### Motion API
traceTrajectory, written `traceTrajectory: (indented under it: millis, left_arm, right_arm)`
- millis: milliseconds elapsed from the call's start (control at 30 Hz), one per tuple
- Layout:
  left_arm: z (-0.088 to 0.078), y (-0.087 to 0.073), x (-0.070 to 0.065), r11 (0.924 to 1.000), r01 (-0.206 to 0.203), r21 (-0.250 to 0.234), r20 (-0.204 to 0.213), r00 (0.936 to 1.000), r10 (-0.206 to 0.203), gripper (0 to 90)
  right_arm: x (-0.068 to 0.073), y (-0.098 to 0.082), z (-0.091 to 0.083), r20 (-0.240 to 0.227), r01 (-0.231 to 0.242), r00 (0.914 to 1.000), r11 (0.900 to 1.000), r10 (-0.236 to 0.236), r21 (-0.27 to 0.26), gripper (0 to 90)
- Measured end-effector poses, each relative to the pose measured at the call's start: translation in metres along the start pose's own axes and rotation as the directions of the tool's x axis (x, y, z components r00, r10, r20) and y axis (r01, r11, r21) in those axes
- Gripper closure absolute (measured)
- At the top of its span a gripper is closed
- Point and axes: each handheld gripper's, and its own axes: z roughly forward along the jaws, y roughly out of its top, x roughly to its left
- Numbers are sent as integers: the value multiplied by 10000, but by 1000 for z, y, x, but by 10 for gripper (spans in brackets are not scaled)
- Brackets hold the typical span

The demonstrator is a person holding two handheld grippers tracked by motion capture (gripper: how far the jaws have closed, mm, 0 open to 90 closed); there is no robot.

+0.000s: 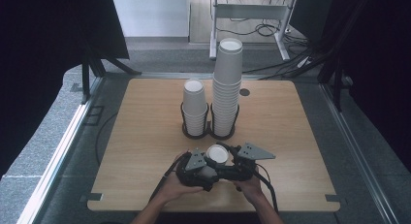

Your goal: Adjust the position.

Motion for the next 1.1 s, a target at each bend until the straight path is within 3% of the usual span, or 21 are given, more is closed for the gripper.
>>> traceTrajectory:
  millis: [500, 733, 900, 1100]
  left_arm:
    - [0, -1, 0, 9997, -221, 107, -151, 9996, 222, 119]
    - [-1, -1, 4, 9996, -234, 137, -429, 9988, 240, 120]
    - [-3, -4, 11, 9998, -74, 184, -956, 9954, 91, 121]
    - [-6, -6, 19, 9994, -101, 330, -1721, 9850, 157, 121]
  right_arm:
    - [-2, -2, 0, -82, -40, 10000, 10000, 40, 19, 251]
    - [-1, -2, -1, -53, 127, 9999, 9999, -128, -45, 232]
    - [-2, -2, -3, 67, 213, 9998, 9997, -212, -154, 219]
    - [-6, 1, -8, 226, 202, 9996, 9992, -195, -335, 217]
